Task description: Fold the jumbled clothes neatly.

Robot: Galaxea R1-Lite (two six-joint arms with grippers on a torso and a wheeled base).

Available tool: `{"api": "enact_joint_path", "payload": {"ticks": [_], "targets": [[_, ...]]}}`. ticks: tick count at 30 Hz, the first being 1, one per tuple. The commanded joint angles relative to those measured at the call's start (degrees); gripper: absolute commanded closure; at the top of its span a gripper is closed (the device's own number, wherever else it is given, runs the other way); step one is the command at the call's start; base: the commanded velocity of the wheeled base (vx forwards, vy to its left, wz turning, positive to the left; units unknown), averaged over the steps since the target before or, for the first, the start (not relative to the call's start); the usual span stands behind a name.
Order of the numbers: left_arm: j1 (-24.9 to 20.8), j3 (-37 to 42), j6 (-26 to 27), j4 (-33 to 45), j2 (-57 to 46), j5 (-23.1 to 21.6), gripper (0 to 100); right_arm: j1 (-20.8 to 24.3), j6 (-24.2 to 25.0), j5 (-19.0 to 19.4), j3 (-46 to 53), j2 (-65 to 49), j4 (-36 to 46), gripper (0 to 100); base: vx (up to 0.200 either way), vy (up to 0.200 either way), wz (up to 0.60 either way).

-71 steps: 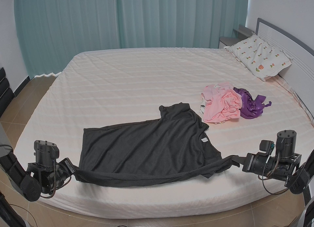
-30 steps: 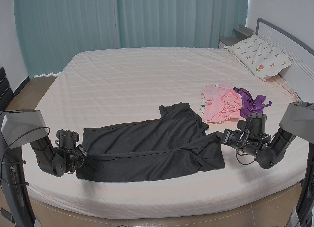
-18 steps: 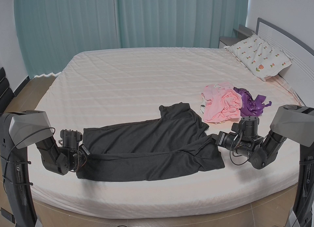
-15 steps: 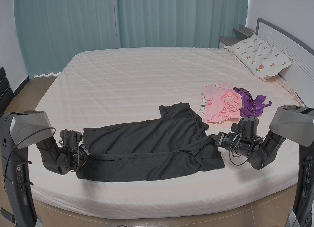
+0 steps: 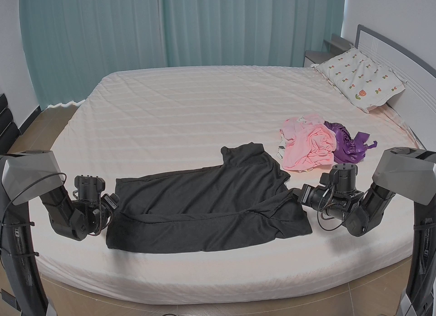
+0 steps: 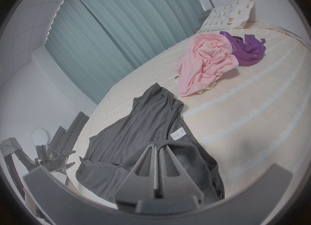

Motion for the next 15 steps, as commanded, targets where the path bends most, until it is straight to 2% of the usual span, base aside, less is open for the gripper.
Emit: {"api": "enact_joint_path", "payload": {"ticks": [1, 6, 9, 13, 15], "targets": [[1.83, 5.02, -0.79, -0.04, -6.54, -2.34, 0, 0.07, 1.44, 0.03, 2.13, -4.33, 1.32, 100, 0.0, 0.0, 0.0], [1.74, 10.38, -2.37, -0.66, -8.3, -3.83, 0, 0.16, 1.61, 0.47, 5.47, -10.21, 6.42, 100, 0.0, 0.0, 0.0], [1.3, 14.33, -3.43, -4.44, -7.95, -4.01, 0, 0.16, 1.79, 0.65, 6.08, -14.43, 10.81, 100, 0.0, 0.0, 0.0], [0.33, 17.59, -3.51, -10.32, -6.1, -4.01, 0, 1.21, 4.43, 1.26, 7.4, -18.3, 19.42, 100, 0.0, 0.0, 0.0], [0.33, 18.11, -3.51, -11.73, -5.4, -4.01, 0, 1.83, 5.22, 1.26, 8.11, -18.65, 20.65, 100, 0.0, 0.0, 0.0]]}}
